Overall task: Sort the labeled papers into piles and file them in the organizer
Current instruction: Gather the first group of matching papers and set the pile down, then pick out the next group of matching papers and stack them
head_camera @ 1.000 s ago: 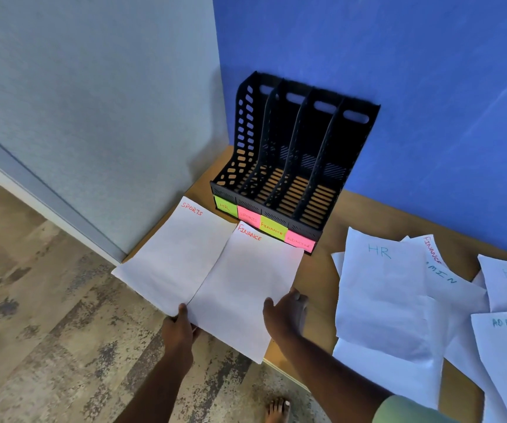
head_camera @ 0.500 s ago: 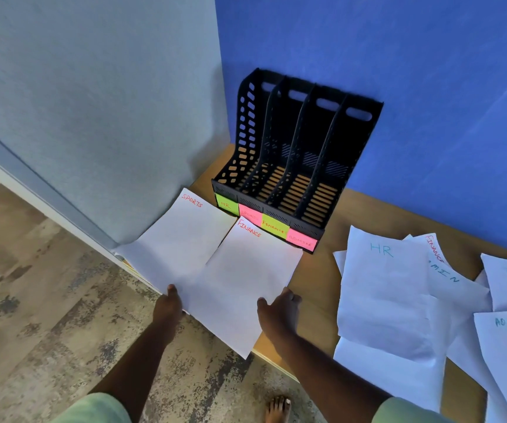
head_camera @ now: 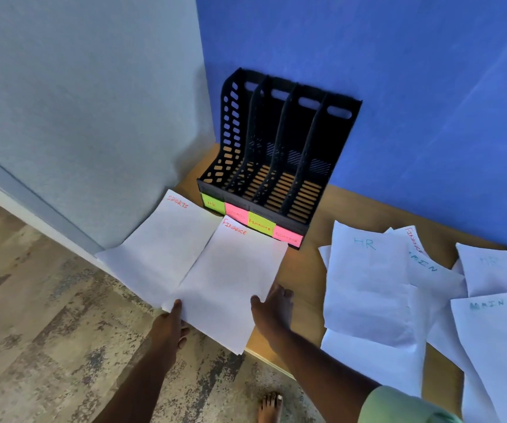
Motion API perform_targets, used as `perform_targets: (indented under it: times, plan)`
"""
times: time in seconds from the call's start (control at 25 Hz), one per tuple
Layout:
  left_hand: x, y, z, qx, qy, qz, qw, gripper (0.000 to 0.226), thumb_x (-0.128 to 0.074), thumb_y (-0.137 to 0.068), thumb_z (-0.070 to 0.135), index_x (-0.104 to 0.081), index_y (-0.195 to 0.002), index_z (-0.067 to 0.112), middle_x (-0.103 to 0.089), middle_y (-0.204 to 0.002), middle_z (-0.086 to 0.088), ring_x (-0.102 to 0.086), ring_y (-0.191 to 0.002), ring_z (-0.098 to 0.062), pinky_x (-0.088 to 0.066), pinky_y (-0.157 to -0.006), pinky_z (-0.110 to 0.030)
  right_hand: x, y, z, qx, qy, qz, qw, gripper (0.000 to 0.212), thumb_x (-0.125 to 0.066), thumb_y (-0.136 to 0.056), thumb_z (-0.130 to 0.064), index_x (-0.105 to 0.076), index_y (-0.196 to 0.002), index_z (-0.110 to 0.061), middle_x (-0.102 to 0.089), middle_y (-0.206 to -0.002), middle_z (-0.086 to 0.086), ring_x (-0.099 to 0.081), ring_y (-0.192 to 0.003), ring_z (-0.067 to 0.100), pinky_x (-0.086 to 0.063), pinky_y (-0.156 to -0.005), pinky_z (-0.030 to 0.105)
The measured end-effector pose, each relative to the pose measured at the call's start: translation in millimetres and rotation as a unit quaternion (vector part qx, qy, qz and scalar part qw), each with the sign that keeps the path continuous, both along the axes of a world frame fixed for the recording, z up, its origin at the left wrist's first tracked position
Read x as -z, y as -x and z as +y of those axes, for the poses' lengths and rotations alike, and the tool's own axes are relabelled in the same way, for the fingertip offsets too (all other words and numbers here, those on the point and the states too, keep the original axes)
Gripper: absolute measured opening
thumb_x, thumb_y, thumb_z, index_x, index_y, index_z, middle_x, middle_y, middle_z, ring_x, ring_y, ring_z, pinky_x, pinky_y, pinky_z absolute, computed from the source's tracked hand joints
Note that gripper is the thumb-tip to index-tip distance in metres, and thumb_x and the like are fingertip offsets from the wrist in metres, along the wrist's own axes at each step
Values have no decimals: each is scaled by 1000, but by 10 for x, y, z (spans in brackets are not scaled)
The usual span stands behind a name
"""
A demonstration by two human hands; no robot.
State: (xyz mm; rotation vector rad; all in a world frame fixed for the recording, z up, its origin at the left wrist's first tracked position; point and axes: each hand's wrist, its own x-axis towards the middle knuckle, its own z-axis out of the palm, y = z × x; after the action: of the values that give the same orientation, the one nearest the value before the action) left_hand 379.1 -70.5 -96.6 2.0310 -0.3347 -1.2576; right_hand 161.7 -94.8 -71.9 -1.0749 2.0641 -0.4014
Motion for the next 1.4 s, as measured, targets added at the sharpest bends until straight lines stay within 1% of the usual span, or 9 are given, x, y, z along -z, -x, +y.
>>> perform_targets:
  times: [0.2,0.36,0.44,0.6,0.72,0.84,1.08,1.24,1.4]
  plan:
    - [-170,397,588,105,61,-238,964,73,-27,-89,78,-40,-74,8,-49,-59,-10,-49,-51,-24,-35,-50,-24,-120,608,236,-3,85,19,996,39,-62,-94,-32,-62,-130,-18,-62,-130,2,-65,-108,19,-55,-84,28]
    - [-115,1023,1109,320,99,-258,906,57,-23,-86,76,-52,-65,32,-50,-54,0,-63,-61,-32,-45,-55,-33,-192,1483,379,-29,170,66,983,21,-68,-87,-15,-70,-108,-18,-66,-110,2,-69,-94,19,-57,-84,34]
    - [-160,1330,1089,432,136,-228,862,25,-43,-96,53,-57,-76,50,-63,-70,2,-70,-79,-25,-49,-65,-31,-204,1825,461,-82,146,134,977,32,-71,-88,-28,-67,-119,-20,-62,-124,0,-63,-111,18,-53,-95,33]
    - [-319,2022,720,472,286,-190,812,30,-53,-97,30,-42,-70,36,-48,-58,11,-49,-54,-2,-36,-52,-22,-66,2349,810,-241,54,238,939,80,-59,-85,-70,-42,-150,-27,-32,-164,-4,-27,-152,22,-30,-122,44]
    - [-337,2443,385,454,271,-234,816,10,-64,-91,19,-57,-86,24,-60,-81,5,-58,-79,-15,-46,-69,-32,55,2533,997,-279,40,259,924,83,-59,-90,-64,-29,-158,-28,-16,-171,-2,-16,-158,25,-20,-126,52]
    - [-270,2710,162,495,148,-213,829,28,-67,-89,26,-57,-105,5,-63,-109,-12,-56,-111,-28,-45,-86,-34,52,2632,1091,-269,52,275,921,65,-73,-91,-41,-48,-150,-29,-39,-163,0,-41,-148,29,-37,-117,55]
    - [-308,2994,87,508,46,-159,845,27,-61,-92,34,-68,-103,11,-72,-103,-10,-66,-102,-28,-46,-79,-34,-19,2867,1205,-265,127,274,916,47,-52,-100,-11,-60,-140,-34,-52,-152,-8,-54,-132,23,-44,-104,40]
    - [-541,3222,62,448,93,-202,866,26,-64,-91,41,-71,-97,16,-70,-96,-3,-64,-93,-25,-49,-80,-32,-164,2946,1240,-200,221,240,924,40,-69,-92,-9,-73,-125,-32,-70,-131,-12,-68,-117,18,-55,-99,40]
    - [-717,3374,-101,374,32,123,919,38,-66,-92,35,-64,-109,0,-64,-91,-13,-61,-78,-28,-44,-69,-30,-256,3039,1353,-177,313,224,906,49,-82,-81,-9,-74,-122,-34,-72,-125,-15,-67,-118,14,-54,-100,36]
